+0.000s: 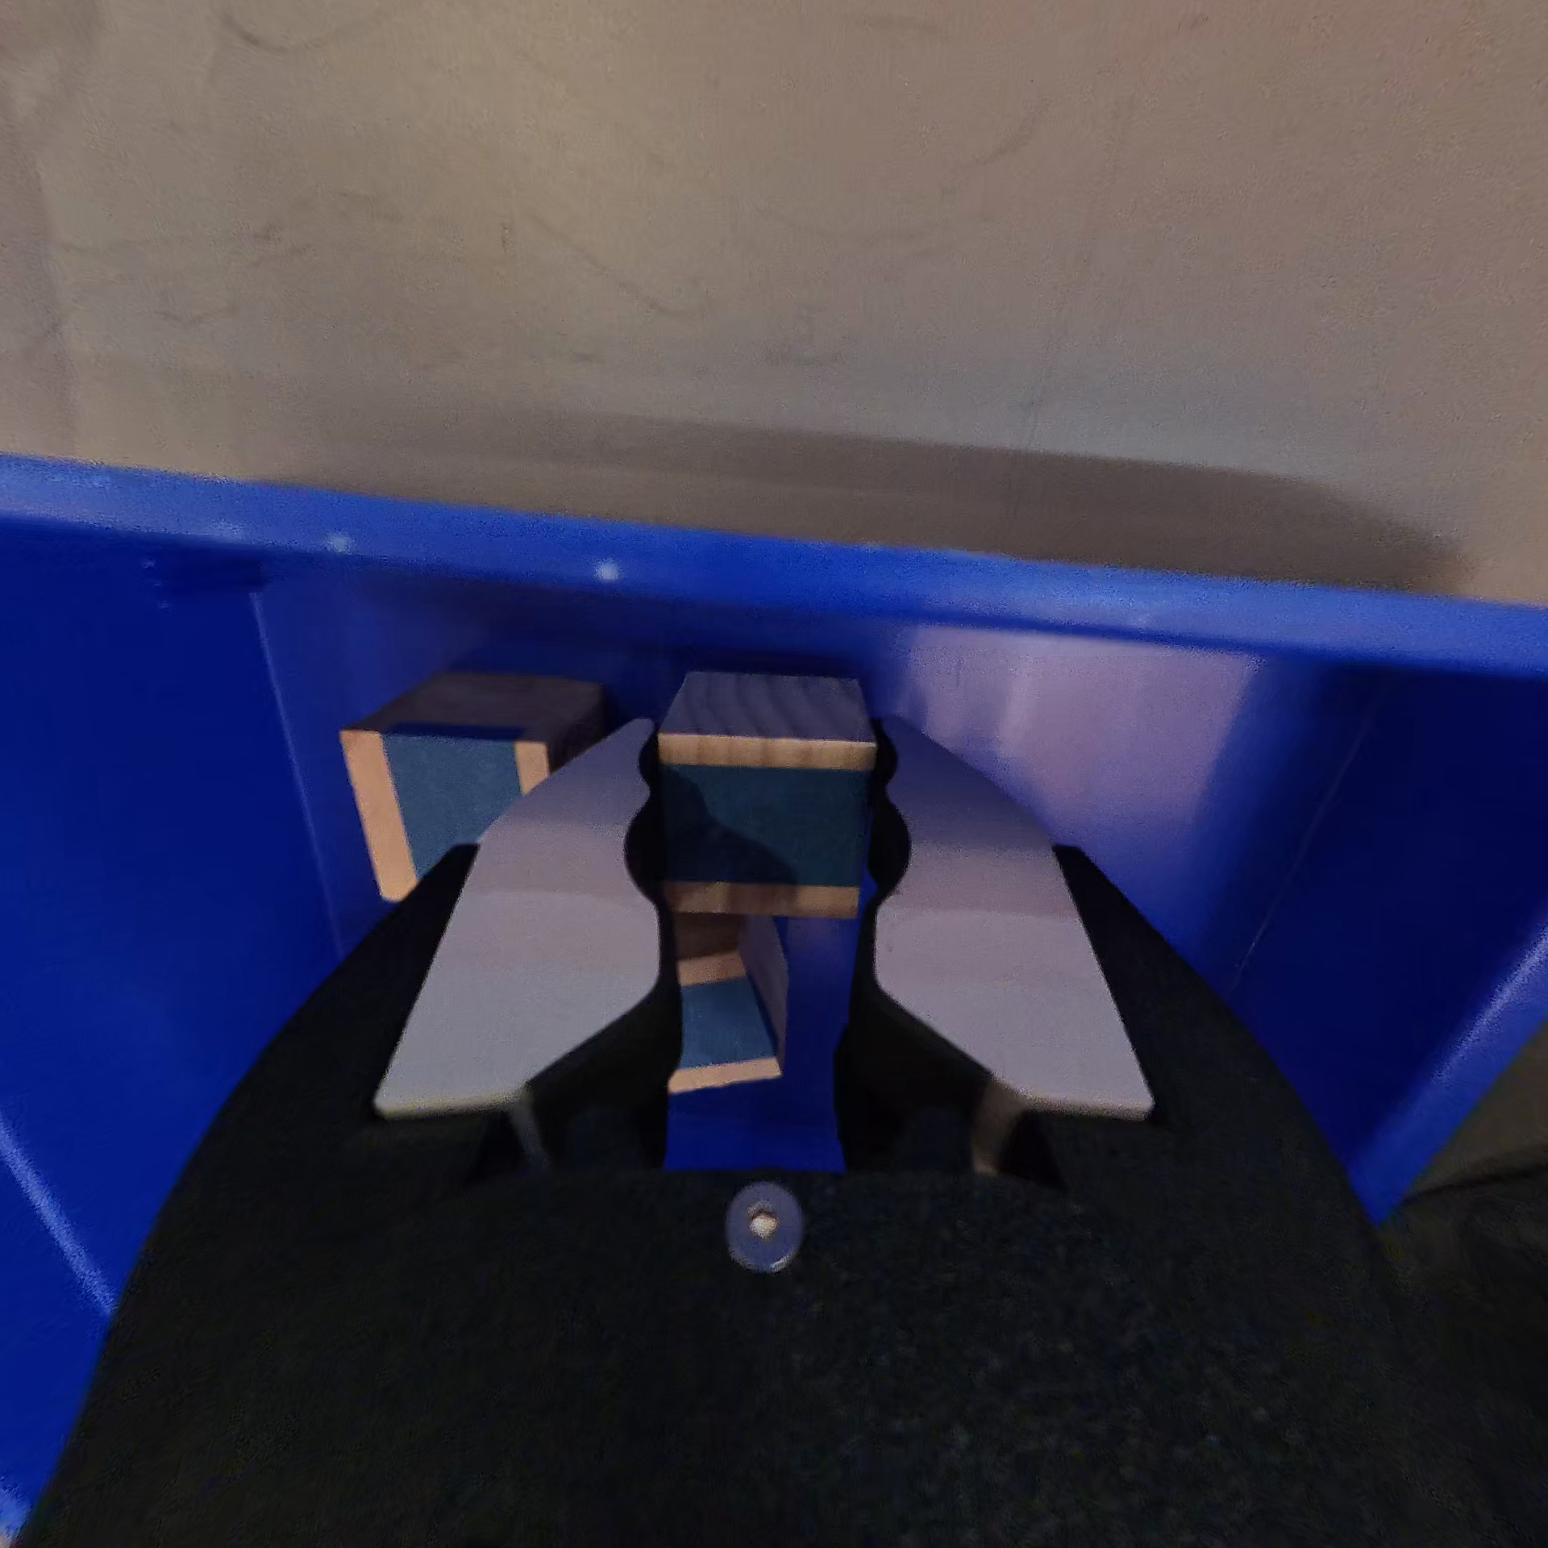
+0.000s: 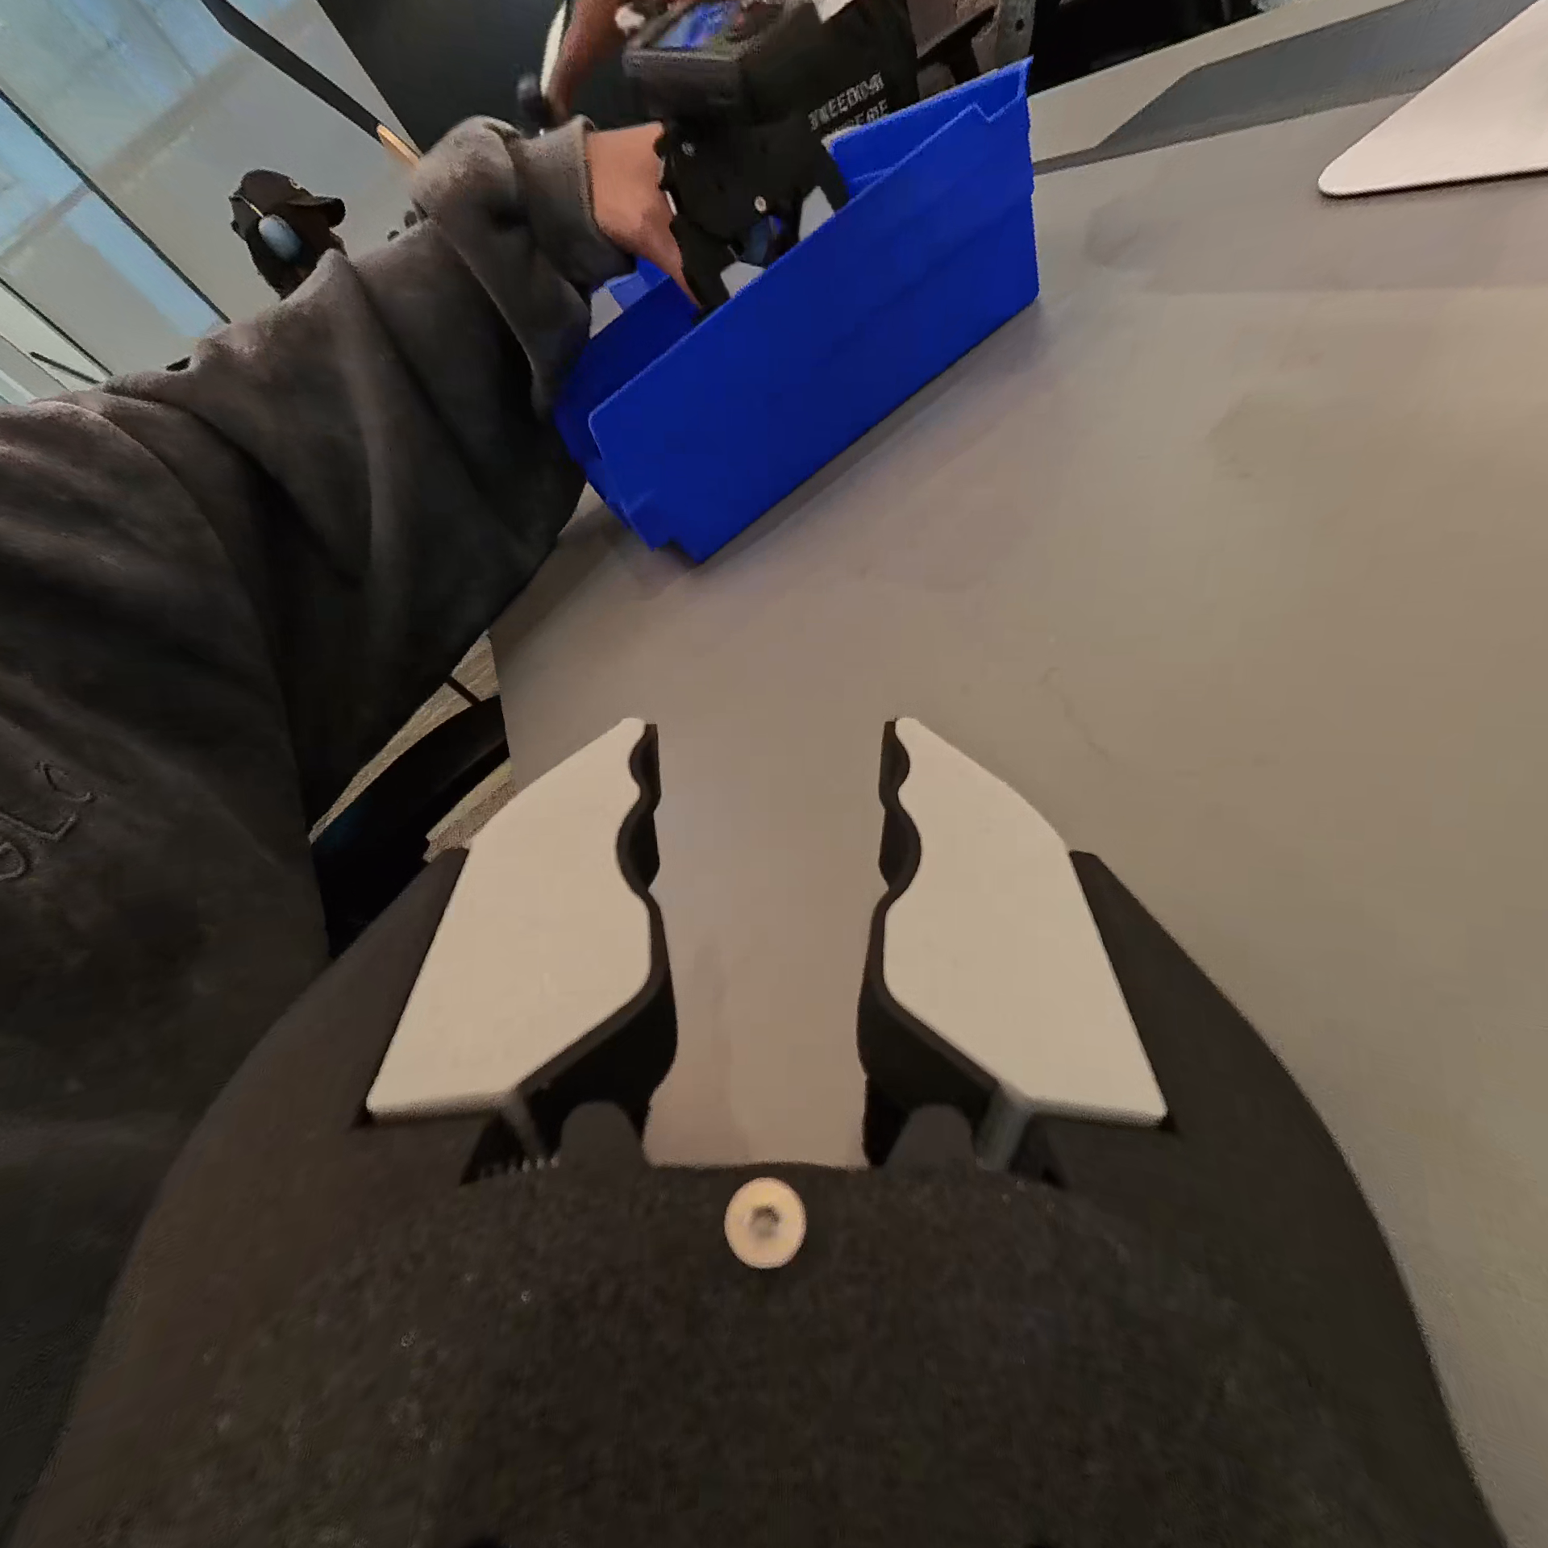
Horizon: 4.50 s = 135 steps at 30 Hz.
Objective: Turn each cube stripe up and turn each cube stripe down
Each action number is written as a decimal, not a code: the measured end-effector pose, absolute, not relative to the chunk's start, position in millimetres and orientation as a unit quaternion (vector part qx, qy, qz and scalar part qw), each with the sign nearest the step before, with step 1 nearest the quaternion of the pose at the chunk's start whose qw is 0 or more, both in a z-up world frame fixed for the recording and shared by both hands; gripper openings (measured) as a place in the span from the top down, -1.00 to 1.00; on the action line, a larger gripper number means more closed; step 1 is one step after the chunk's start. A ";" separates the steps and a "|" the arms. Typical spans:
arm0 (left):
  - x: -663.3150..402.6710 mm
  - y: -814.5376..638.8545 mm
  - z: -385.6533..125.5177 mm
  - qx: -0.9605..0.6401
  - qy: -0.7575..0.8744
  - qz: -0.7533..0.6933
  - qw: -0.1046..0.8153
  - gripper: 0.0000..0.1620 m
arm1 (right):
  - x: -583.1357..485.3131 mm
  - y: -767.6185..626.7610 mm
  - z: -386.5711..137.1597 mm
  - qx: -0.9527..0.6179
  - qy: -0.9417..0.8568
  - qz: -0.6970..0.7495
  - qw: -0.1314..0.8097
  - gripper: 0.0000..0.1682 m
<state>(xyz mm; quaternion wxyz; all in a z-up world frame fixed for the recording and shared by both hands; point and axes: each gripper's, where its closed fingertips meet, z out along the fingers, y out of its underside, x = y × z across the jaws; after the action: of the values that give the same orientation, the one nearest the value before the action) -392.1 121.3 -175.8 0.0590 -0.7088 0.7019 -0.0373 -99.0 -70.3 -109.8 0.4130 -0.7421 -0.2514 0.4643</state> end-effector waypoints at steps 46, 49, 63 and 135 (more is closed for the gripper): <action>-108.8 -33.3 -15.3 -0.660 0.315 -0.615 0.295 0.42 | -129.0 -38.6 -31.0 -0.619 -0.217 0.636 0.406 0.46; -137.3 -29.9 -6.3 -0.662 0.288 -0.617 0.312 0.11 | -122.4 -36.7 -31.8 -0.626 -0.213 0.629 0.409 0.46; -195.7 -90.6 -80.6 -0.717 0.319 -0.476 0.397 0.18 | 105.5 55.9 1.8 -0.846 -0.106 0.201 0.481 0.46; -271.8 72.4 7.9 -0.786 0.106 -0.550 0.261 0.43 | -95.7 -28.0 -78.8 -0.759 -0.206 0.508 0.352 0.31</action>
<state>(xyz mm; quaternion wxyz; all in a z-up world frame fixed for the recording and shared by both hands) -271.8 72.4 7.9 0.2611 -0.7860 0.1059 -0.5502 -95.7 -28.0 -78.8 0.3518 -0.7587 -0.2057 0.5082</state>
